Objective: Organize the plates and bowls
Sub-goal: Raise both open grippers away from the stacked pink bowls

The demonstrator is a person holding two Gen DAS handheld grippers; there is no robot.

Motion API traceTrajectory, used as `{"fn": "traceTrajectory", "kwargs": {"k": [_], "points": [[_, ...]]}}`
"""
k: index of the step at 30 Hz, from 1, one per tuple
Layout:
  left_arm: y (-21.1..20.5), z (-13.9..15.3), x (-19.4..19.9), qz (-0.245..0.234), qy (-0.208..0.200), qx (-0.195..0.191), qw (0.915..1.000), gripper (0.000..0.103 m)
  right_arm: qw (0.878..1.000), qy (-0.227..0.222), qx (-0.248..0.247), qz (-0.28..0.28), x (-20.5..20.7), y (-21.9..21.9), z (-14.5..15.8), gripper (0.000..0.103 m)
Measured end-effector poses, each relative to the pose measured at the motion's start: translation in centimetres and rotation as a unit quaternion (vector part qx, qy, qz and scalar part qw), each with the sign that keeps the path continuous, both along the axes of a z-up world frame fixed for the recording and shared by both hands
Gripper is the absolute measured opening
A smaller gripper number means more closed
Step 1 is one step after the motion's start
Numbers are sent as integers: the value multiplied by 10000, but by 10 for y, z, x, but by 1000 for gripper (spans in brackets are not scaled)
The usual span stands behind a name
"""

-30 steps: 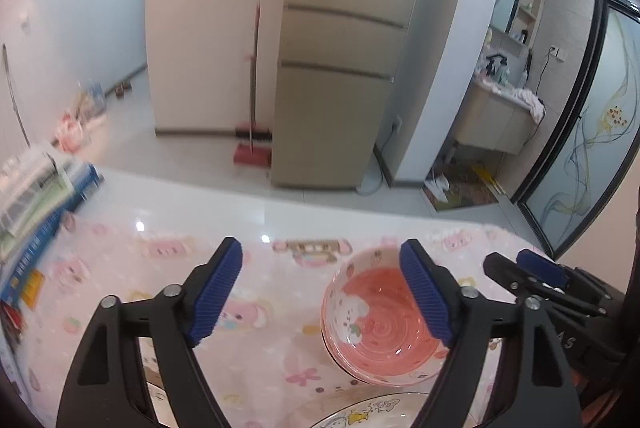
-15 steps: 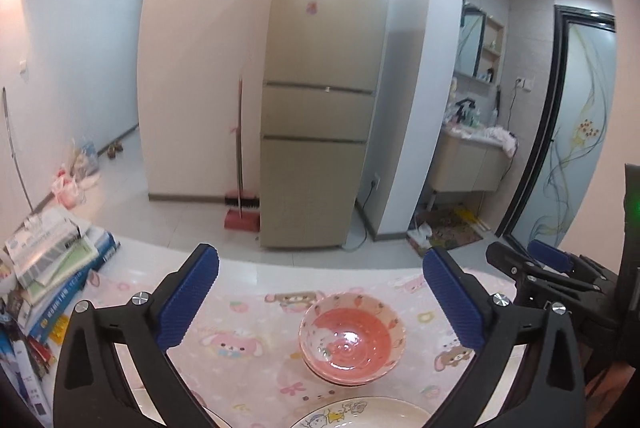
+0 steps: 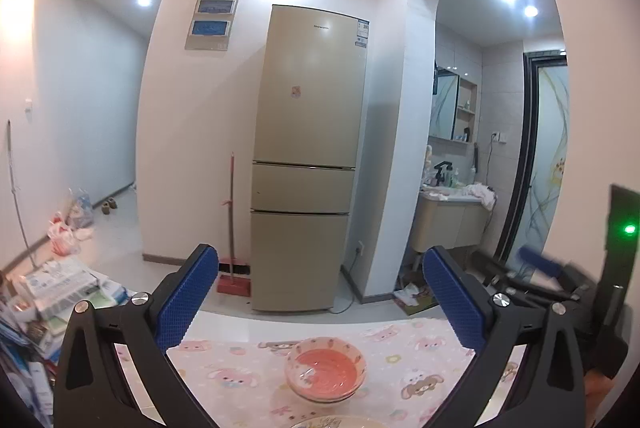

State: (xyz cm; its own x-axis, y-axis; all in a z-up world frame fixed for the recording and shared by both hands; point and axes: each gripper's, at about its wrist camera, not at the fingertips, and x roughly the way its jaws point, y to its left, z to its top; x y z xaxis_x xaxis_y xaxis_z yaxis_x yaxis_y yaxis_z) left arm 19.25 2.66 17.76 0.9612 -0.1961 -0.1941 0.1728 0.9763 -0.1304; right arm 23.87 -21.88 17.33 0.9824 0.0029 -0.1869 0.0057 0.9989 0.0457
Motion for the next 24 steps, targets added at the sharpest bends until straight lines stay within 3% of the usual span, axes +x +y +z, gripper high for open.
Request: {"fn": "traceTrajectory", "kwargs": {"k": [2, 5, 7, 10, 12, 15, 20, 24], "points": [[4, 8, -12, 54, -110, -29, 9999, 102, 9996, -247, -81, -96, -17, 5, 9, 88], [7, 22, -31, 37, -380, -262, 9989, 102, 9984, -486, 183, 208, -39, 7, 24, 88], [9, 29, -39, 11, -519, -338, 9981, 102, 9967, -763, 242, 127, -59, 9, 32, 88], [9, 35, -55, 20, -605, -221, 9979, 102, 9915, -1230, 77, -407, -91, 15, 40, 88], [9, 37, -65, 89, -683, -80, 9976, 102, 9899, -1382, 69, -319, -111, 17, 46, 89], [11, 39, -81, 225, -825, -24, 9963, 102, 9913, -1312, 123, -17, -128, 22, 55, 91], [35, 38, -118, 308, -1271, -486, 9902, 102, 9927, -1202, 64, -66, -144, 28, 63, 91], [47, 33, -139, 597, -1403, -332, 9877, 102, 9926, -1137, 281, 315, -169, 29, 64, 91]]}}
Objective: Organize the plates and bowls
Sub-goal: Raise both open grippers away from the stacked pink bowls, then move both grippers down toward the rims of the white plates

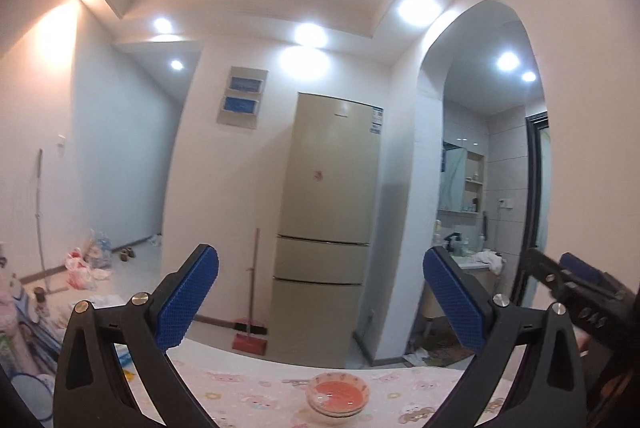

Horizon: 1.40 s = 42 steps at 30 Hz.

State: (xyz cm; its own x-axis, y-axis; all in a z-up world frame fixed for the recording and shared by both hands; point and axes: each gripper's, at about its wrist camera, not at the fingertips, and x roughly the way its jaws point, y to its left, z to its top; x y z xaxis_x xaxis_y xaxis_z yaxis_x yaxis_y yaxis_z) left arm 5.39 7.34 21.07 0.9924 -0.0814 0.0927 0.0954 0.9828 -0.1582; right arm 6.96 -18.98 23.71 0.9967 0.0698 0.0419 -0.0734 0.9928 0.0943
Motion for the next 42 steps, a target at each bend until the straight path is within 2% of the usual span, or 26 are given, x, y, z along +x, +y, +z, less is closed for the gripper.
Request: {"fn": "traceTrajectory", "kwargs": {"k": [4, 8, 10, 12, 15, 18, 22, 30, 34, 38, 41, 42], "points": [[12, -8, -15, 321, -46, 187, 9993, 102, 9994, 8, -21, 340, -22, 9, 5, 91], [25, -9, -25, 283, 243, 261, 9990, 102, 9985, 57, -189, 514, -34, 24, 20, 91], [30, -3, -28, 267, 392, 205, 9987, 102, 9982, 252, -181, 510, -32, 31, 28, 93], [37, 1, -33, 160, 411, 78, 9990, 102, 9969, 415, -145, 648, -30, 37, 34, 103], [46, 1, -41, 87, 522, -11, 9986, 102, 9961, 559, -197, 661, -32, 48, 32, 103], [55, -5, -51, 252, 534, 85, 9982, 102, 9955, 631, -338, 622, -30, 62, 22, 103], [69, -21, -52, 388, 669, 173, 9969, 102, 9920, 870, -317, 863, -14, 75, 2, 103], [103, -73, -20, 469, 1136, -9, 9924, 102, 9812, 1296, -296, 1400, 45, 107, -44, 103], [116, -108, 7, 456, 1792, -116, 9827, 102, 9679, 1642, -370, 1866, 70, 121, -77, 103], [122, -152, 21, 373, 2376, -114, 9706, 102, 9575, 2026, -642, 1948, 91, 127, -116, 102], [126, -180, 42, 537, 2871, -151, 9563, 102, 9467, 2450, -706, 1967, 117, 131, -144, 93], [128, -187, 49, 522, 3022, -229, 9515, 102, 9422, 2573, -655, 2044, 124, 133, -151, 93]]}}
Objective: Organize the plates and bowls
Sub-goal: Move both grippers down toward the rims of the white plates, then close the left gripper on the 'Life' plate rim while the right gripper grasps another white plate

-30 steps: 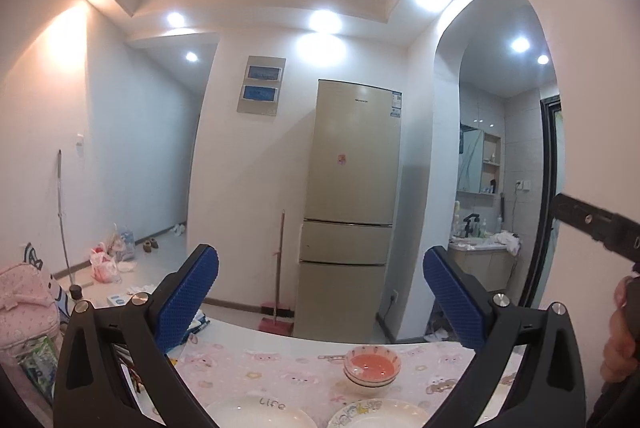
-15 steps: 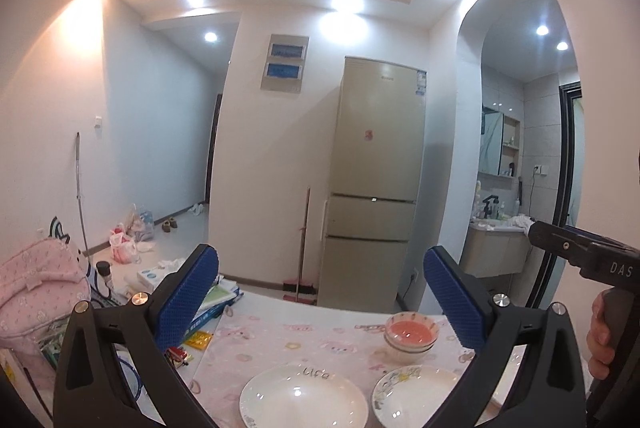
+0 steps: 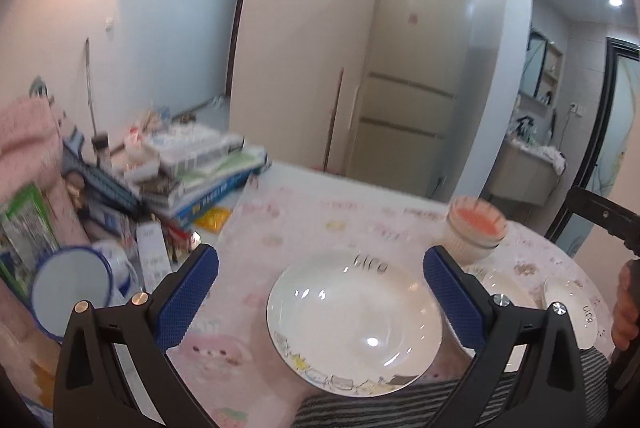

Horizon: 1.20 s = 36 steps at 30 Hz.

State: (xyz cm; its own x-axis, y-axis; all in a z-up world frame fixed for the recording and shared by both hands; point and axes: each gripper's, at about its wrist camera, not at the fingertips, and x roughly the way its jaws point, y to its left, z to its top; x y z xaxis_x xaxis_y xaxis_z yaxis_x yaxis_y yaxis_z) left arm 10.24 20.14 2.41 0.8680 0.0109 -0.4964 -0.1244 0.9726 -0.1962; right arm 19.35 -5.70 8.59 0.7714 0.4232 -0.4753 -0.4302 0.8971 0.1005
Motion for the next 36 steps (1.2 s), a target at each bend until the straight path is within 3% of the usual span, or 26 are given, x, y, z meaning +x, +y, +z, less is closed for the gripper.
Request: {"fn": "traceTrajectory", "kwargs": {"k": [4, 6, 10, 14, 18, 20, 24, 28, 32, 36], "points": [[10, -28, 22, 33, 509, -423, 9978, 102, 9977, 599, 185, 242, 33, 10, -30, 92], [16, -41, 29, 106, 688, -619, 9956, 102, 9958, 845, 159, 299, 47, 16, -45, 85], [25, -65, 42, 456, 1128, -672, 9903, 102, 9904, 1338, 29, 344, 72, 33, -76, 80], [31, -85, 48, 520, 1340, -705, 9871, 102, 9821, 1847, -63, 374, 97, 46, -111, 64], [35, -99, 53, 361, 1401, -998, 9844, 99, 9778, 2041, -198, 443, 106, 55, -135, 36], [37, -106, 55, 294, 1506, -1121, 9818, 82, 9741, 2175, -271, 556, 110, 60, -146, 32], [40, -115, 57, 269, 1638, -1348, 9769, 72, 9736, 2200, -287, 534, 114, 62, -155, 28], [49, -123, 48, 728, 1708, -1542, 9704, 42, 9717, 2284, -240, 553, 119, 62, -162, 21], [55, -133, 50, 628, 1870, -1824, 9632, 33, 9704, 2342, -190, 565, 120, 62, -165, 20], [49, -135, 52, 528, 1903, -1733, 9649, 25, 9678, 2438, -181, 601, 124, 63, -171, 20]]}}
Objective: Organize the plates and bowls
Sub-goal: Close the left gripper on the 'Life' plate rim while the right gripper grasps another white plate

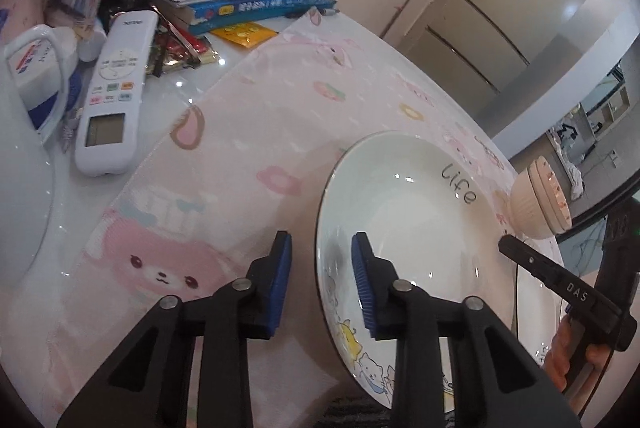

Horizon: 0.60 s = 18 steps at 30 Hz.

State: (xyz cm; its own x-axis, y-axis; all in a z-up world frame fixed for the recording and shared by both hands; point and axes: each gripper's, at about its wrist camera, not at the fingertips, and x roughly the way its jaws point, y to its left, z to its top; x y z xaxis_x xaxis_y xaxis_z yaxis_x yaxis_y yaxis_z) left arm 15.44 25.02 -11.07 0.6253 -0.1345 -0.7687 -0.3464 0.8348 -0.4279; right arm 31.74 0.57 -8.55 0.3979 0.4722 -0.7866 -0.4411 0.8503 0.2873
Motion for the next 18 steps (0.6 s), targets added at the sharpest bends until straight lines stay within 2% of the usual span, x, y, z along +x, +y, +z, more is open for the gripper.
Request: {"fn": "traceTrajectory", "kwargs": {"k": [1, 2, 4, 9, 12, 18], "points": [[-1, 0, 1, -22, 22, 25, 10000, 18, 10000, 88, 3, 22, 2, 1, -3, 19], [-3, -1, 2, -77, 36, -7, 10000, 15, 9998, 179, 29, 49, 3, 2, -7, 14], [-3, -1, 2, -109, 7, -32, 9999, 13, 9998, 175, 23, 43, 4, 4, -11, 14], [-5, -1, 4, -131, 6, -15, 9999, 13, 9998, 15, -137, 134, 1, 7, -12, 13], [-9, 0, 5, -209, 49, 58, 9998, 13, 9979, -214, -493, 364, -2, 15, -10, 15], [-9, 0, 3, -198, 43, 57, 9998, 14, 9990, -125, -286, 317, 0, 10, -11, 15]]}}
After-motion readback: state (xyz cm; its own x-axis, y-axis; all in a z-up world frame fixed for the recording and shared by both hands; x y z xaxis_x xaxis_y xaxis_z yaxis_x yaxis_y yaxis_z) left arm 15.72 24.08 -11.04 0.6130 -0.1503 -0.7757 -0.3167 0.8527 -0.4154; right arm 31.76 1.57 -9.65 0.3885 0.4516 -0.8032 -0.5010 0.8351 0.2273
